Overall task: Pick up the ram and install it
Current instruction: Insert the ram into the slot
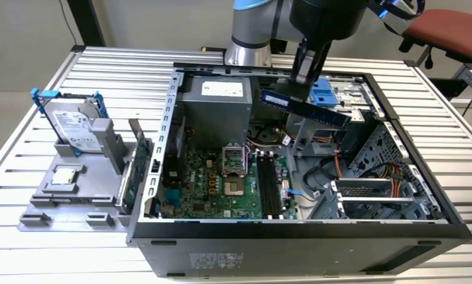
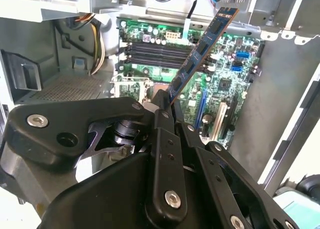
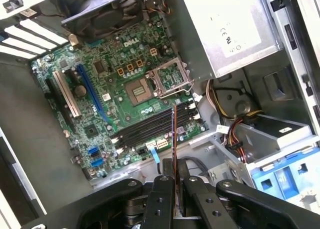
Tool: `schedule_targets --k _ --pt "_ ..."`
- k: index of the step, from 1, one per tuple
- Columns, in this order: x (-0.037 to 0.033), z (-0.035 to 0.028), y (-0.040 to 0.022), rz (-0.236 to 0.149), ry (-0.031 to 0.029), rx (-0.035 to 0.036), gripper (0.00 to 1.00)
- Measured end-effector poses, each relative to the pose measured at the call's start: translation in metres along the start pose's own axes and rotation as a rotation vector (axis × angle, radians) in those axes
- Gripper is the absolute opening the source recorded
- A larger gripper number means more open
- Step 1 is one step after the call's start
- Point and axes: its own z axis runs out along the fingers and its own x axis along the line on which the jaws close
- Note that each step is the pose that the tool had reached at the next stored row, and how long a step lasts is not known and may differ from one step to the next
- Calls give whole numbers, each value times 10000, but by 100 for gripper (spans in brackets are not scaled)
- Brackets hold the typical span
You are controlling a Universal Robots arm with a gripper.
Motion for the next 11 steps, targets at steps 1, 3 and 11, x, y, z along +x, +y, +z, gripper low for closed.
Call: schedule_targets --k 1,3,11 --pt "0 0 0 59 0 2 0" --pt "0 0 0 195 2 5 0" --pt "1 0 0 1277 8 31 0"
